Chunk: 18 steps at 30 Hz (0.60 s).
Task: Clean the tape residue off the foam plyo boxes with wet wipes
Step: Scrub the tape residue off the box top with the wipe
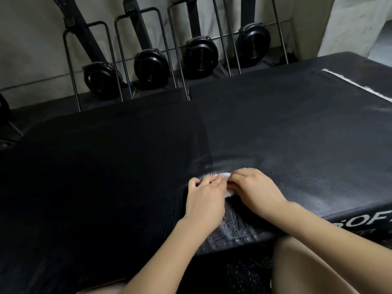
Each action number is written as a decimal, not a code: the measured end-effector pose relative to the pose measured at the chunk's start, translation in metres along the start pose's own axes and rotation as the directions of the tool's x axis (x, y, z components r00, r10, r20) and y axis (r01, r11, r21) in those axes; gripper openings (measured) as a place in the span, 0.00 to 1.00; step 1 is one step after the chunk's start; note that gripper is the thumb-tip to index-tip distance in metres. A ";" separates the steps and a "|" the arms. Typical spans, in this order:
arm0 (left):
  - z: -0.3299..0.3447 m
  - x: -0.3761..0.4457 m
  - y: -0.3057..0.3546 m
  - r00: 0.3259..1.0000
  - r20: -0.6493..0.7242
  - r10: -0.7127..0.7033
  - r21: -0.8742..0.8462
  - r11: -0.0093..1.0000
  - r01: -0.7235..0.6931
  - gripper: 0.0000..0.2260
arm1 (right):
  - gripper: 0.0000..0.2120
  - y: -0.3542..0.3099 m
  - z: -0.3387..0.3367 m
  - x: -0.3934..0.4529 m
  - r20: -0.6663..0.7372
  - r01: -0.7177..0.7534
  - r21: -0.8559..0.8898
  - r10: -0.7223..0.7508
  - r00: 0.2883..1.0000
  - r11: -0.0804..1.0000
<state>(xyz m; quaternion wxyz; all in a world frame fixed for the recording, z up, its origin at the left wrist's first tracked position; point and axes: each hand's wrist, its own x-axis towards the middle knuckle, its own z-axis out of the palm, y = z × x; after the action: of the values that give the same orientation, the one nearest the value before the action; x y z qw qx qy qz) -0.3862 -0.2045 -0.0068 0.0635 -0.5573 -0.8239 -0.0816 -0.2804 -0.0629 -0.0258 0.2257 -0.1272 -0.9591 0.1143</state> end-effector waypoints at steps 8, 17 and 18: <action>-0.013 0.025 -0.003 1.000 0.006 -0.017 0.000 1.000 0.017 0.12 | 0.04 0.010 0.007 0.018 -0.001 -0.031 -0.019 0.031 1.000 0.999; 0.000 0.002 -0.003 0.989 -0.125 0.079 0.001 0.997 -0.080 0.13 | 0.08 0.009 0.004 -0.007 0.011 0.012 -0.041 -0.011 1.000 0.999; 0.001 0.010 -0.006 0.990 -0.121 0.077 0.006 0.997 -0.077 0.15 | 0.07 0.012 0.007 0.000 0.024 0.007 -0.047 -0.006 1.000 0.999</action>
<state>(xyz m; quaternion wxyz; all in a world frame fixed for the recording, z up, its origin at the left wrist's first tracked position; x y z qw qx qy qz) -0.3949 -0.1976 -0.0060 0.1170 -0.5826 -0.7964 -0.1124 -0.2815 -0.0523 -0.0353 0.2115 -0.1278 -0.9646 0.0925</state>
